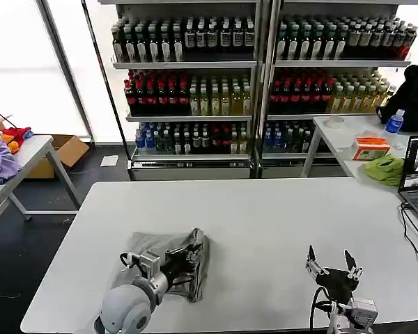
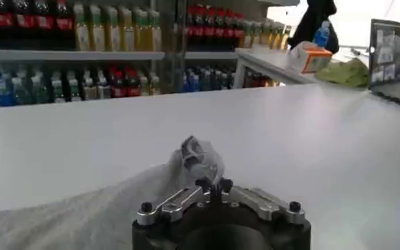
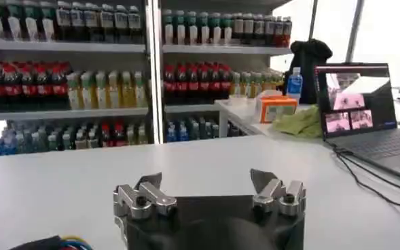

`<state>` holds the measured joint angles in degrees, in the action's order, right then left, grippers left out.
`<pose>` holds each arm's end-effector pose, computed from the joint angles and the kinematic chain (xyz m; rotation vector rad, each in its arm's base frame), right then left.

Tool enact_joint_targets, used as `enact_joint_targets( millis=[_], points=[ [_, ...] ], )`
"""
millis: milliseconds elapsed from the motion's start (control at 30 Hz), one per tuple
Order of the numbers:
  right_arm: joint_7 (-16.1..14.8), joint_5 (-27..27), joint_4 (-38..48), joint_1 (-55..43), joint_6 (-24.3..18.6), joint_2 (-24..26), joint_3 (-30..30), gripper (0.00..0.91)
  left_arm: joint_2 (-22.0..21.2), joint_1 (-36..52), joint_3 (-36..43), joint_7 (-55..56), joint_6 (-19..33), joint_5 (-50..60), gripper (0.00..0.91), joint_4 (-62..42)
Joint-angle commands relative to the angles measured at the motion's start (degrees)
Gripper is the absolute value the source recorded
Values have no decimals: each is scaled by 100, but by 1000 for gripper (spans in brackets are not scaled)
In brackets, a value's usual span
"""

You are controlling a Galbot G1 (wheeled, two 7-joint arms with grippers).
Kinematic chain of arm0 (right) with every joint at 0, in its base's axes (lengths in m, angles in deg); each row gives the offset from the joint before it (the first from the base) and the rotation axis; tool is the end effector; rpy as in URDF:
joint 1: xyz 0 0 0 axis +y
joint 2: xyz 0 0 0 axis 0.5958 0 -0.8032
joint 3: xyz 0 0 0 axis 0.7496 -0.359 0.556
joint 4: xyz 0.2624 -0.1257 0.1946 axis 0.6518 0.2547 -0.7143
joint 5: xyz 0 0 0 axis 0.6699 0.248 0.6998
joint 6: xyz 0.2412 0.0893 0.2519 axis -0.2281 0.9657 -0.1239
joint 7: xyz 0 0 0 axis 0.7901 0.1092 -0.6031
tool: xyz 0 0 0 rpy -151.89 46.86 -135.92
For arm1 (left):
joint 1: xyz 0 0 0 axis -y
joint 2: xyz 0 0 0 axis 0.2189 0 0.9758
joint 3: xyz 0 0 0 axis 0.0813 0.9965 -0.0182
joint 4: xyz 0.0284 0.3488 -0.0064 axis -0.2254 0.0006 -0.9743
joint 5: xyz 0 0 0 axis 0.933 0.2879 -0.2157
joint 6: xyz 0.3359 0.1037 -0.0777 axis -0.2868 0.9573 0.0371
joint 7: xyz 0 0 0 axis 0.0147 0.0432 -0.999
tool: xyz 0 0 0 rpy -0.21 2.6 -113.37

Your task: Fold and organize the clothes.

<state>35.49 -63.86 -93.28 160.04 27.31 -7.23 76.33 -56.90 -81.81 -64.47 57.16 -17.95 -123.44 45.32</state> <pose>0.1677 -0.0385 -0.2464 -0.3229 -2.8810 0.0192 0.2760 -0.0297 -0.2707 -0.6831 -2.5570 0.0407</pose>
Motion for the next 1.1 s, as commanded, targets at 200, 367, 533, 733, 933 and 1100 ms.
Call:
enact_joint_targets(
  millis=[200, 367, 533, 733, 933, 1100],
  points=[
    [98, 107, 159, -342, 105, 164, -82, 907, -400, -350, -436, 478, 202, -2871, 907, 1244],
    [104, 199, 304, -626, 153, 285, -290, 907, 35, -536, -1465, 725, 170, -2613, 907, 1288],
    [99, 322, 433, -858, 155, 405, -503, 907, 391, -1052, -2247, 624, 283, -1131, 907, 800],
    [87, 492, 524, -1004, 148, 546, -625, 907, 341, -1432, -2582, 553, 346, -907, 907, 585],
    [97, 652, 556, -1055, 148, 677, -611, 907, 238, -1616, -2596, 429, 399, -535, 907, 448],
    [95, 708, 538, -1035, 152, 704, -593, 907, 149, -1649, -2580, 350, 474, -352, 907, 224]
  ],
)
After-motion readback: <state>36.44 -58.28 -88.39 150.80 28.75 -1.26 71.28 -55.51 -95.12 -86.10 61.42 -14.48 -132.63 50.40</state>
